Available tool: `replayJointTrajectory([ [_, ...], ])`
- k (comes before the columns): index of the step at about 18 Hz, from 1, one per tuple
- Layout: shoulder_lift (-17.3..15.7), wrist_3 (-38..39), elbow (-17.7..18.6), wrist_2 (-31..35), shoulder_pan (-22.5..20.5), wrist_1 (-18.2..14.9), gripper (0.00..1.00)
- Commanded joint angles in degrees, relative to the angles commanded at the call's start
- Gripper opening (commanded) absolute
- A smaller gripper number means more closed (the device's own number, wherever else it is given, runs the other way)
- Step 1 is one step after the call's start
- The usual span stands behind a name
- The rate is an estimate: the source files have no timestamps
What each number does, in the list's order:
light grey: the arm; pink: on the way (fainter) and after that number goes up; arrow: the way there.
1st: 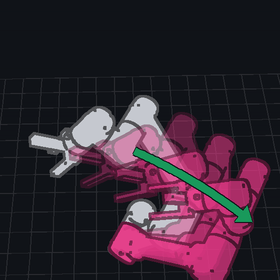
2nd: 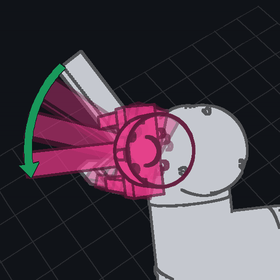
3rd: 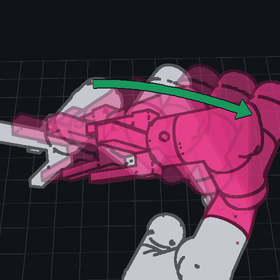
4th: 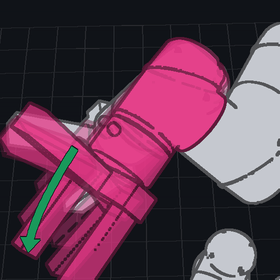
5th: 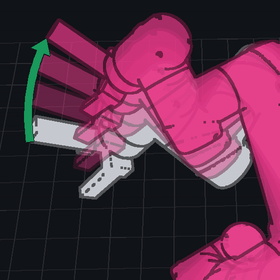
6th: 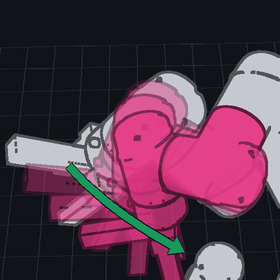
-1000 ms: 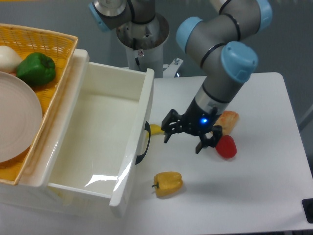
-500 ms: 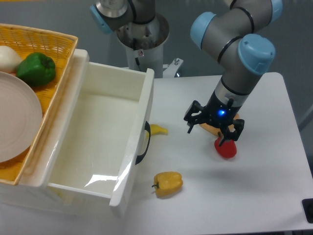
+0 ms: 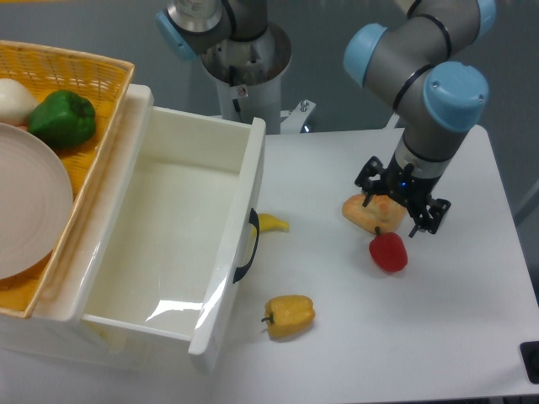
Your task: Slide the top white drawer open
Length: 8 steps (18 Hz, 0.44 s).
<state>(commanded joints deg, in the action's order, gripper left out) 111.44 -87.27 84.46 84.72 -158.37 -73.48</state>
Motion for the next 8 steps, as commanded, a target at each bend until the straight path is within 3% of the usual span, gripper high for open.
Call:
replayJointTrajectory([
  [8, 0.4, -11.1, 0.4, 2.4, -4.8, 0.2, 1.0],
])
